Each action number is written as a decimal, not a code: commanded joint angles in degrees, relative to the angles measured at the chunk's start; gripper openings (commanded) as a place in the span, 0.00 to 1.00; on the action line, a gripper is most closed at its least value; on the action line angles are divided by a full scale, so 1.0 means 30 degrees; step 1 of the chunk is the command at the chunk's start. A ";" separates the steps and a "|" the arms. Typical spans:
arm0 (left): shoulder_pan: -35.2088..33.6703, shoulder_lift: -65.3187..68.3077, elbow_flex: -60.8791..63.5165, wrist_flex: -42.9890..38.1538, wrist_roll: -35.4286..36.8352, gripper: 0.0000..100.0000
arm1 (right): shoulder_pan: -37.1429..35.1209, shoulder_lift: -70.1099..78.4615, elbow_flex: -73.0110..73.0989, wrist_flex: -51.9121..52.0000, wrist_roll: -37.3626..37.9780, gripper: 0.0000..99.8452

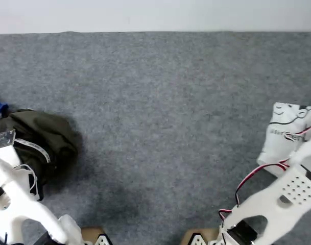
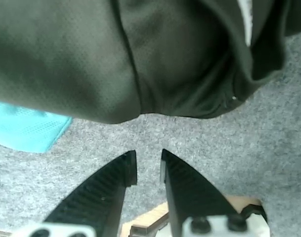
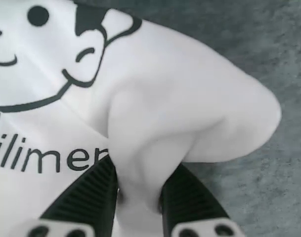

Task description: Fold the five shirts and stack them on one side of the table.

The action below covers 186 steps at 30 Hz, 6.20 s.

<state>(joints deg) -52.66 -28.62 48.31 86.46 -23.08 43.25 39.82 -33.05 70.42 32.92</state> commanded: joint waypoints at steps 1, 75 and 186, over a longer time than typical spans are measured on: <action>0.0117 -0.0381 -0.0073 -0.0234 0.0088 0.09 | 0.0308 -0.1216 -0.0381 -0.0484 0.0293 0.07; 0.0117 -0.0410 0.0103 -0.0352 0.0088 0.09 | 0.4293 -0.2857 -0.1465 0.8689 0.1201 0.01; 1.2952 0.8176 -1.3612 -0.3429 0.2139 0.02 | -0.3824 -2.3868 1.8227 1.0799 -0.3575 0.01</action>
<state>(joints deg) -5.80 -3.74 0.75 82.33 -13.67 32.53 -30.42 21.89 100.57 22.64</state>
